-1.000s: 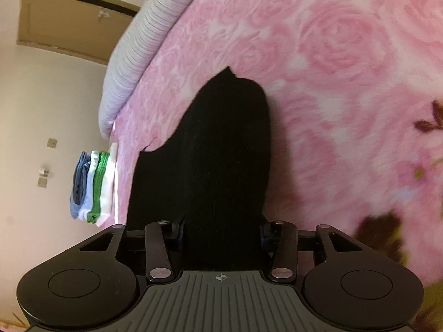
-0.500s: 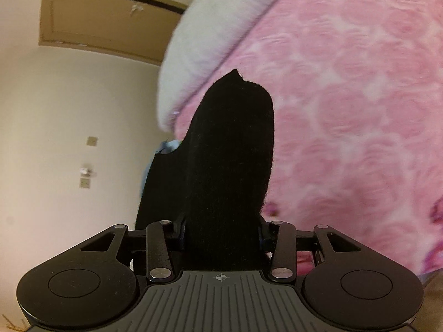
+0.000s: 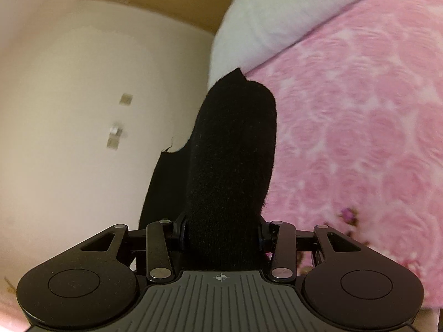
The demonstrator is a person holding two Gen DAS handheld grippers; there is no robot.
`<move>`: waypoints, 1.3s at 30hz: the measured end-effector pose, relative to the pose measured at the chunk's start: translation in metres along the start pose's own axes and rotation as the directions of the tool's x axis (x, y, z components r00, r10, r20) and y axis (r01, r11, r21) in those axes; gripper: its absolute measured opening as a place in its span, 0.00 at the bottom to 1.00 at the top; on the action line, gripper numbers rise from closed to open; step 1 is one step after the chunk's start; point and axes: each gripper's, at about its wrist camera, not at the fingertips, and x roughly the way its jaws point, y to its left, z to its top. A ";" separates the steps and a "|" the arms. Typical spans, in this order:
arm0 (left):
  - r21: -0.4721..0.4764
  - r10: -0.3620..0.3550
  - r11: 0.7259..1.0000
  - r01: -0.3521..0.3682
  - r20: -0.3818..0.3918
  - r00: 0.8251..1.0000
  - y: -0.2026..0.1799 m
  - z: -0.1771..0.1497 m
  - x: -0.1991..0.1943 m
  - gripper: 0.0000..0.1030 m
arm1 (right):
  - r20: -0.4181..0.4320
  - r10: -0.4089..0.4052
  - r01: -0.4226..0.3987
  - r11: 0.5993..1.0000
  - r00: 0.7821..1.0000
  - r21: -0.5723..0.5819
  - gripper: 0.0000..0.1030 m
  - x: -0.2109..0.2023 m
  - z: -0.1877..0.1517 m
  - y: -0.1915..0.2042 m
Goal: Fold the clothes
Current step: 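Carry the folded skirt with both grippers toward the stack of folded clothes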
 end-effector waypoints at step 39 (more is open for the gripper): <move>0.125 -0.065 0.989 0.080 -0.120 0.991 0.296 0.433 0.084 0.29 | 0.209 -0.046 0.043 0.999 0.977 0.021 0.41 0.468 0.090 0.068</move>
